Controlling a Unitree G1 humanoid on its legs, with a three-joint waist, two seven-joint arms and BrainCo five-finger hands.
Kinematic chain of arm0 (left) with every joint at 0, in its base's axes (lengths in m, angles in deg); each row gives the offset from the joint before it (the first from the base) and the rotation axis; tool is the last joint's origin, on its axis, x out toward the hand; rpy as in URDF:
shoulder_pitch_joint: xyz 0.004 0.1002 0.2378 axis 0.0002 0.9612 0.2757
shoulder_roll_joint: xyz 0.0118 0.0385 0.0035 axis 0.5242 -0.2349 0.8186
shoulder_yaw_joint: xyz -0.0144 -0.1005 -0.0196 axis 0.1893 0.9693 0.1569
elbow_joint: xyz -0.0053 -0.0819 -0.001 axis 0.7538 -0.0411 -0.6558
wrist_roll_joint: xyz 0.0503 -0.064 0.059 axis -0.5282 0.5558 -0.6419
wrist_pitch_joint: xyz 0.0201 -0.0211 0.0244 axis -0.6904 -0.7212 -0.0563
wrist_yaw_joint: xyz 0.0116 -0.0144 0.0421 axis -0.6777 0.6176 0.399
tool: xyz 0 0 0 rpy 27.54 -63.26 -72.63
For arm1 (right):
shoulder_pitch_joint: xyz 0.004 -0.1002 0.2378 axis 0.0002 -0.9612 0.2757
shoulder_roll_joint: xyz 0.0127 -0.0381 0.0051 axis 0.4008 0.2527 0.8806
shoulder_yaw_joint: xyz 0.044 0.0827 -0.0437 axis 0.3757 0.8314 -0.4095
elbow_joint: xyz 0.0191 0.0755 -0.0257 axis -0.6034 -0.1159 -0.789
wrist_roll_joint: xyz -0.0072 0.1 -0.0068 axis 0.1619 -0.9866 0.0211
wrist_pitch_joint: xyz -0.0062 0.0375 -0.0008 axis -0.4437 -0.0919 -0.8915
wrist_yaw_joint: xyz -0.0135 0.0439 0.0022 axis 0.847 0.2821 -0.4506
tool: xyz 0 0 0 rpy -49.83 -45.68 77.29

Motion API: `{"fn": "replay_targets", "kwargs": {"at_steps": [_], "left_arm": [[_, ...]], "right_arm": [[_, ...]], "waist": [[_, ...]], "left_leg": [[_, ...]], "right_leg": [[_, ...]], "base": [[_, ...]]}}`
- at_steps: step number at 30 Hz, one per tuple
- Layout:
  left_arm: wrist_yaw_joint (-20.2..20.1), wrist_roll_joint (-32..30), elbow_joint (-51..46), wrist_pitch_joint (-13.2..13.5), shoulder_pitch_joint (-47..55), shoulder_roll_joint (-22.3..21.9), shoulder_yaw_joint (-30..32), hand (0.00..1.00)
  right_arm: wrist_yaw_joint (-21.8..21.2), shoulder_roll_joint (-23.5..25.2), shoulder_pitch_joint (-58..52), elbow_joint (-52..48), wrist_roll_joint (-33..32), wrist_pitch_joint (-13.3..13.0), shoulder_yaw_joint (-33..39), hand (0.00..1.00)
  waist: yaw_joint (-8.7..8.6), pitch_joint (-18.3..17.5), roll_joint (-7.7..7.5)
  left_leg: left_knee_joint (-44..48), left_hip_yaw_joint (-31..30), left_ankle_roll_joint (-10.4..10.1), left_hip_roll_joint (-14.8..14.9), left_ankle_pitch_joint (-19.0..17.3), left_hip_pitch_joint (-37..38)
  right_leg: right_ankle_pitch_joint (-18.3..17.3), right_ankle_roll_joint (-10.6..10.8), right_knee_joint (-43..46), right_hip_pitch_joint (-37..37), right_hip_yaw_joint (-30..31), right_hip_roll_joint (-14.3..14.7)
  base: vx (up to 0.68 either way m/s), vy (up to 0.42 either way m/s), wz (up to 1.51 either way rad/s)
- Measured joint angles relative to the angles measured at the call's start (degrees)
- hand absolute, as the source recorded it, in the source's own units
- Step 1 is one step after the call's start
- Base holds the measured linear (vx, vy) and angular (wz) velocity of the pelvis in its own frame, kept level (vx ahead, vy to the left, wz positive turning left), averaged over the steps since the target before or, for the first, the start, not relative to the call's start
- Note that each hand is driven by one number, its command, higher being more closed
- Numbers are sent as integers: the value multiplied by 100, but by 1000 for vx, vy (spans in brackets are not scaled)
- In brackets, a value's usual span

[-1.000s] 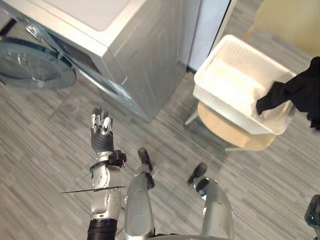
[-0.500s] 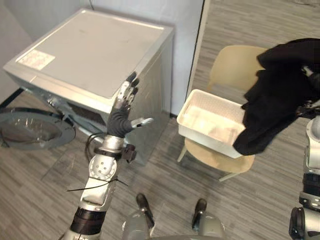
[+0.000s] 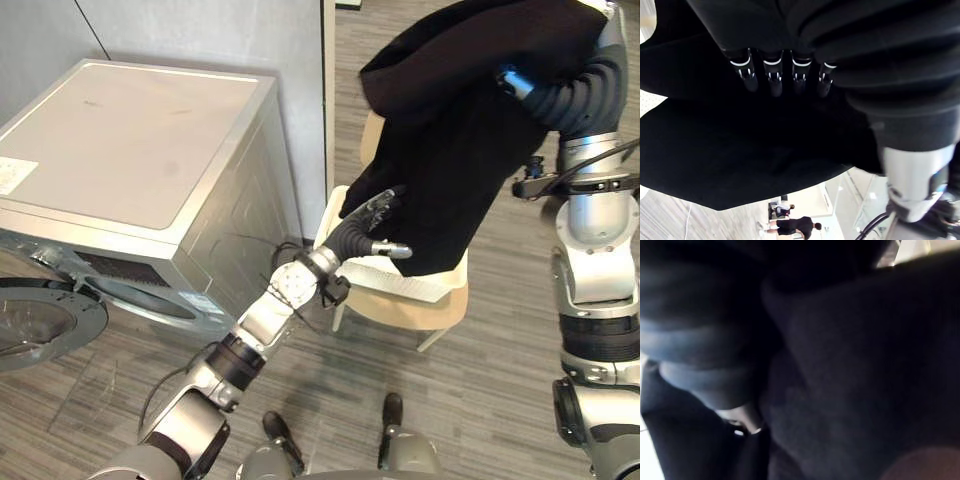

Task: Pick up the laundry basket with both hands and put the clothes into the washing machine.

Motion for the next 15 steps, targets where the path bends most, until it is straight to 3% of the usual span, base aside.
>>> {"fn": "replay_targets", "kwargs": {"at_steps": [4, 9, 15], "left_arm": [[283, -141, 459, -49, -428, -415, -185, 0], [299, -7, 610, -143, -603, -718, -441, 0], [595, -15, 881, -212, -1046, -1073, -438, 0]], "right_arm": [[-12, 396, 4, -209, -293, -2, -368, 100], [-47, 666, 5, -281, -542, 3, -638, 100], [-171, 922, 3, -363, -726, 22, -1134, 100]], "waist": [[1, 0, 0], [4, -1, 1], [10, -1, 1]], "left_leg": [[3, -18, 2, -4, 2, -42], [2, -72, 36, -15, 26, -85], [-24, -176, 35, -25, 30, -86]], "right_leg": [[50, 3, -67, 5, -16, 2], [90, -8, -96, 17, -67, -1], [92, -8, -117, 102, -185, -2]], "base": [[-5, -4, 2], [6, -5, 5], [8, -3, 8]]}}
